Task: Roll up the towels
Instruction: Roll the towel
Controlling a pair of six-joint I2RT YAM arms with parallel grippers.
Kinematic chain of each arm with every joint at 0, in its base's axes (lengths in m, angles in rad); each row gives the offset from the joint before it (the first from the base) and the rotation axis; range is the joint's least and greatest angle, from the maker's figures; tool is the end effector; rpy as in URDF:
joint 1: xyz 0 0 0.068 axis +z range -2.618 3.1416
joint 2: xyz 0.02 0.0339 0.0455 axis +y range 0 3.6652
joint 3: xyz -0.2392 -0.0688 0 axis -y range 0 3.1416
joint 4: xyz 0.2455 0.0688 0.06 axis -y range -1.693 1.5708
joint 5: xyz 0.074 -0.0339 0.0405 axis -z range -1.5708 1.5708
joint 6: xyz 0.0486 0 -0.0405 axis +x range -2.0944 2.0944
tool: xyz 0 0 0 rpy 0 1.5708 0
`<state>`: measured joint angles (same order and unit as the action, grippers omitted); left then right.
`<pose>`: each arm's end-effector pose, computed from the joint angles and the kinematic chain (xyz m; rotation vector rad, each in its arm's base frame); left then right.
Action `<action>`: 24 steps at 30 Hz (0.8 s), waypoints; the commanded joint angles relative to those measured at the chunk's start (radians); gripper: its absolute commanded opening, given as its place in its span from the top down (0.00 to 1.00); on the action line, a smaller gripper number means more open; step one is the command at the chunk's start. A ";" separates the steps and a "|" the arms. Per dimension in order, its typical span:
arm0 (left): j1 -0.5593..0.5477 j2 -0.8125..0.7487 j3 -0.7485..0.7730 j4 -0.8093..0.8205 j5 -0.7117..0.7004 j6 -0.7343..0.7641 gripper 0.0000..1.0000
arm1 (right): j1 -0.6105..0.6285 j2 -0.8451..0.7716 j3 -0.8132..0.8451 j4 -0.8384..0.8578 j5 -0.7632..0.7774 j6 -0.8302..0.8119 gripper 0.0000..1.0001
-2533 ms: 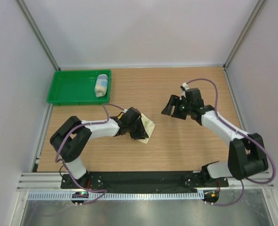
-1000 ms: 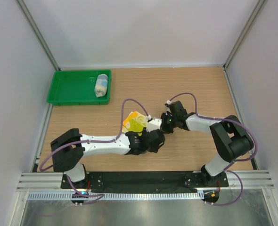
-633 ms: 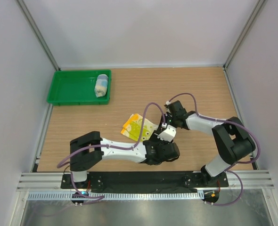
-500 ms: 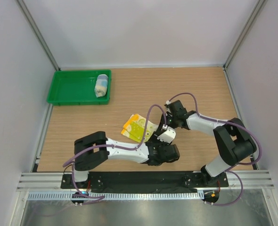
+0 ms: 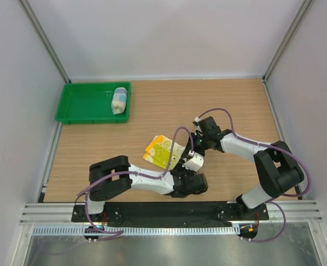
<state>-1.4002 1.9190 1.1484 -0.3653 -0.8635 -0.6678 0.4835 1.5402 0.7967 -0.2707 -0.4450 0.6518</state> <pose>0.0982 -0.3525 0.1146 0.5764 2.1260 0.1003 0.2526 0.1563 0.1305 0.0541 2.7585 0.9482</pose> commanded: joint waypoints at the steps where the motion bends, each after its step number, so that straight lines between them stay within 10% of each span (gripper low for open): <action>1: -0.005 -0.031 -0.056 0.107 -0.034 0.002 0.61 | 0.004 -0.043 0.035 -0.001 -0.041 0.012 0.90; 7: 0.003 -0.086 -0.114 0.183 0.043 0.040 0.89 | 0.006 -0.031 0.030 0.008 -0.044 0.019 0.90; 15: 0.033 -0.196 -0.200 0.270 0.165 0.046 1.00 | 0.004 -0.011 0.030 -0.012 -0.029 0.006 0.84; 19: 0.067 -0.251 -0.245 0.305 0.242 0.033 1.00 | 0.000 0.000 0.048 -0.042 0.005 -0.011 0.47; 24: 0.130 -0.313 -0.321 0.388 0.365 -0.018 1.00 | -0.029 -0.009 0.099 -0.102 0.058 -0.030 0.25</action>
<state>-1.3029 1.6596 0.8597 -0.0853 -0.5793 -0.6441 0.4736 1.5410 0.8310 -0.3370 -0.4294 0.6403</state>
